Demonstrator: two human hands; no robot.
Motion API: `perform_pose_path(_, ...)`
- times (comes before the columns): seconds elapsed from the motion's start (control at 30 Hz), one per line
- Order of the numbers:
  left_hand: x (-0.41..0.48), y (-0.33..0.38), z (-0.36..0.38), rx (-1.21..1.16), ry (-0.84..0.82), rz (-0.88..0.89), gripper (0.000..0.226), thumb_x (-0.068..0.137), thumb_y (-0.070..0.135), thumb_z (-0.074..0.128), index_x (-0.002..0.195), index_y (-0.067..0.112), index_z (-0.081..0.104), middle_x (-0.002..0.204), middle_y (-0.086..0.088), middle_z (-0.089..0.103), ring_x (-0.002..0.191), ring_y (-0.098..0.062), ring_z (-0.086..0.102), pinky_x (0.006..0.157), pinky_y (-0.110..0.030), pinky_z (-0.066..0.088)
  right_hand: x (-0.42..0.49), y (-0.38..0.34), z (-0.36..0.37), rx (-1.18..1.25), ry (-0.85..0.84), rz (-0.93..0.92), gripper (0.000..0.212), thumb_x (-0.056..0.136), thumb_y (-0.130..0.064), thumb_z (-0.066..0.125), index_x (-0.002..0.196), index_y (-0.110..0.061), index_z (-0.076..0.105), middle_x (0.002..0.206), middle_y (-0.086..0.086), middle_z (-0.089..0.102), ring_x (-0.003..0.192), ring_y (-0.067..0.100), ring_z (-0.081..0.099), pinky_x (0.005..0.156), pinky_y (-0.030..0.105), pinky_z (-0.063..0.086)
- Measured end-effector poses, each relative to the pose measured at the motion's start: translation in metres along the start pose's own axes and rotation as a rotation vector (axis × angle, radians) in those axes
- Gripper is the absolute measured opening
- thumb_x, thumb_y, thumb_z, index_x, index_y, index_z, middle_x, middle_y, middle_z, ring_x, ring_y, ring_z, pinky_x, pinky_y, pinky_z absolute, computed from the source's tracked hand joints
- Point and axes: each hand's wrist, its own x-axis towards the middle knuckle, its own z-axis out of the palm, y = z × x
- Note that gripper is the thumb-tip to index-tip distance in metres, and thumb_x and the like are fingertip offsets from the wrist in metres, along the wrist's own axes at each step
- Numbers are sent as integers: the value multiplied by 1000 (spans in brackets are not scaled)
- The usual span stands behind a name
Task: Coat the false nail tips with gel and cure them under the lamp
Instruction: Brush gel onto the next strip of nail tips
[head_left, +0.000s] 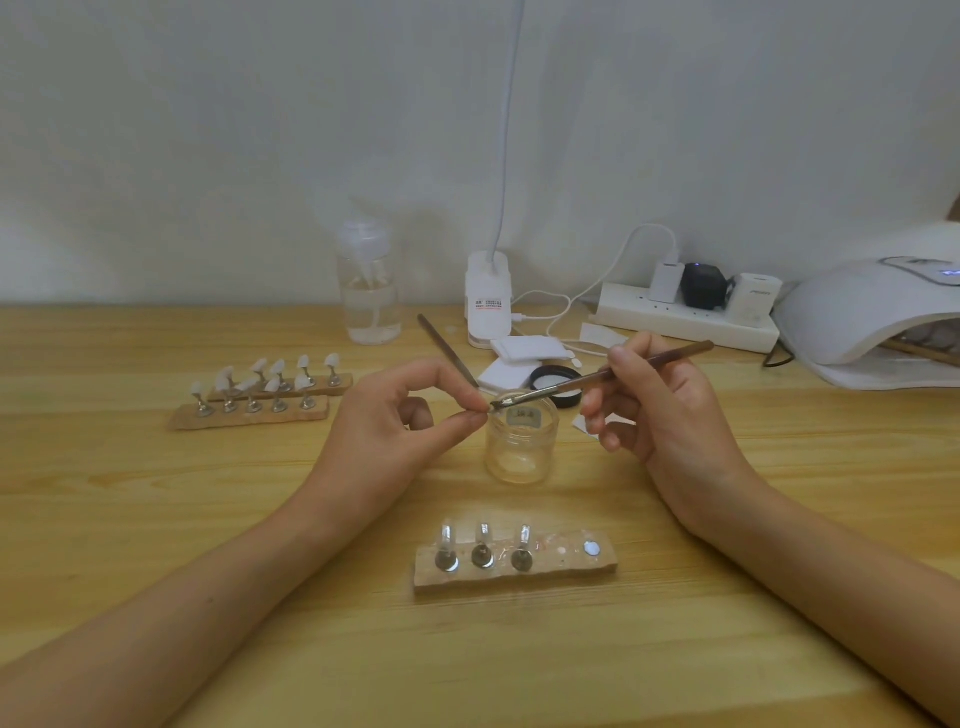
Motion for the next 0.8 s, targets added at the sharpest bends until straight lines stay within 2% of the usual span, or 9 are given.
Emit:
perform_pose_path(0.1, 0, 0, 0, 0, 6, -7, 10, 79, 14, 79, 77, 20, 71, 78, 1, 67, 47, -6, 36, 52, -11, 34, 1, 2, -2, -18, 60, 18, 18, 94, -26, 56, 79, -16, 52, 64, 6, 65, 55, 14, 60, 46, 20, 46)
perform_pose_path(0.23, 0, 0, 0, -6, 1, -7, 14, 80, 11, 79, 75, 22, 71, 83, 5, 69, 48, -7, 35, 52, -12, 34, 1, 0, -2, 16, 12, -15, 19, 89, -30, 57, 80, -15, 51, 65, 5, 65, 55, 14, 60, 46, 20, 45)
perform_pose_path(0.3, 1, -1, 0, -8, 0, -7, 16, 80, 12, 79, 74, 24, 70, 87, -3, 70, 49, -8, 35, 52, -14, 34, 0, 1, 0, -15, 5, -12, 19, 86, -33, 59, 80, -17, 51, 66, 6, 65, 56, 14, 61, 46, 20, 46)
perform_pose_path(0.4, 1, -2, 0, -4, -5, -5, 16, 79, 12, 79, 74, 24, 70, 87, -12, 68, 48, -8, 35, 52, -15, 34, 1, 3, -4, -26, 66, 9, 18, 95, -25, 56, 80, -16, 52, 64, 5, 65, 55, 13, 60, 46, 20, 45)
perform_pose_path(0.47, 1, -2, 0, -6, -8, -5, 15, 79, 13, 79, 74, 24, 70, 88, -12, 67, 48, -7, 35, 52, -13, 34, 1, 2, -4, 5, 53, -8, 19, 96, -25, 54, 79, -16, 52, 64, 4, 65, 55, 13, 59, 45, 20, 45)
perform_pose_path(0.57, 1, -2, -1, -16, -11, -14, 16, 80, 12, 79, 74, 23, 70, 88, -9, 69, 48, -7, 35, 51, -12, 34, 0, 2, -1, -6, -8, -28, 18, 89, -32, 58, 79, -18, 53, 66, 6, 65, 56, 16, 60, 45, 20, 45)
perform_pose_path(0.7, 0, -1, -1, -35, -15, -21, 13, 80, 12, 79, 75, 21, 70, 89, 0, 70, 49, -7, 36, 52, -12, 35, 1, 4, -4, -20, 66, -5, 18, 96, -23, 54, 80, -16, 52, 64, 5, 65, 55, 13, 59, 44, 19, 44)
perform_pose_path(0.8, 0, 0, -1, -37, -18, -25, 12, 80, 11, 79, 76, 19, 71, 88, -3, 70, 49, -8, 35, 52, -13, 35, 1, 2, -3, 0, 18, -49, 18, 90, -31, 56, 80, -16, 52, 64, 4, 65, 55, 14, 60, 45, 19, 44)
